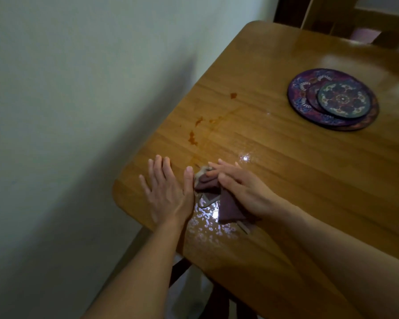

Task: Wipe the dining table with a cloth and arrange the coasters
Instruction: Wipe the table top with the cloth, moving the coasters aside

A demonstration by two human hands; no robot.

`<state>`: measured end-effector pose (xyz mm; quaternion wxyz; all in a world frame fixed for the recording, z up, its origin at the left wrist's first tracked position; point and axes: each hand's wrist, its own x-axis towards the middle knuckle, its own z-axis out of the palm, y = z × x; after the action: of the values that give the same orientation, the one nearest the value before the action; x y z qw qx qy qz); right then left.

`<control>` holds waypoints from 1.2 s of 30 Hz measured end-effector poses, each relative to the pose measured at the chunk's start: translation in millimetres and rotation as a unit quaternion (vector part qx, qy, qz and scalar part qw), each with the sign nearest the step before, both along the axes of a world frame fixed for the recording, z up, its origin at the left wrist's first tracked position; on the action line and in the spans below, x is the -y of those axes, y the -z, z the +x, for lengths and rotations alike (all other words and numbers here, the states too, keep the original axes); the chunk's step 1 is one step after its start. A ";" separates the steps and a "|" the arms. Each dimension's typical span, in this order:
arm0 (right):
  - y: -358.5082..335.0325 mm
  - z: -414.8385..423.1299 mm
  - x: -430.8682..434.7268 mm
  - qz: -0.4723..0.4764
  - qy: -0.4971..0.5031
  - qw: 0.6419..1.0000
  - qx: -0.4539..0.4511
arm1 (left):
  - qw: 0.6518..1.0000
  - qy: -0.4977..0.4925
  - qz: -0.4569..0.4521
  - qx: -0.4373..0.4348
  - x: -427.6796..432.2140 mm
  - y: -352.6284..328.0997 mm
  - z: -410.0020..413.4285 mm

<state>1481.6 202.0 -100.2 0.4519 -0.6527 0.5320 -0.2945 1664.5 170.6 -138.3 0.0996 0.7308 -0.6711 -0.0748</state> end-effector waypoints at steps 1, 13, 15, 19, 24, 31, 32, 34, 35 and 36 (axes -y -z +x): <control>-13.1 -2.4 -1.7 0.014 0.024 0.997 0.067 | 1.000 0.001 -0.001 0.003 0.0 -0.1 0.0; 6.3 -63.4 33.7 0.041 0.272 0.898 -0.343 | 1.000 0.001 0.009 0.000 0.1 -1.5 -0.5; 22.3 -39.2 23.6 0.014 0.247 0.876 -0.414 | 1.000 -0.001 0.010 0.002 -0.1 -1.4 -0.5; 33.2 -41.4 39.6 -0.028 0.211 0.861 -0.462 | 1.000 -0.006 0.011 0.007 1.2 1.0 -0.3; 28.9 -20.8 58.7 -0.014 0.209 0.887 -0.412 | 1.000 -0.011 0.003 0.003 1.3 2.1 -0.6; 28.8 5.8 -37.1 -0.129 0.025 0.902 -0.412 | 1.000 -0.009 -0.001 -0.008 0.6 0.1 0.3; 31.0 -8.9 -40.8 -0.136 0.063 0.897 -0.415 | 1.000 -0.008 0.001 -0.005 0.4 0.1 0.1; 33.0 -35.5 -30.0 -0.137 0.153 0.891 -0.405 | 1.000 -0.007 0.005 0.000 0.7 1.3 0.0; 33.2 -44.9 -16.8 -0.135 0.182 0.890 -0.396 | 1.000 -0.005 0.005 0.001 0.7 1.8 0.4; 33.8 -53.1 0.9 -0.135 0.193 0.892 -0.385 | 1.000 -0.003 0.005 0.000 0.9 2.1 0.2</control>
<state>1428.5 201.1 -134.0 0.0531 -0.6540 0.7349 -0.1711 1664.7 169.7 -140.5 0.0963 0.7335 -0.6683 -0.0779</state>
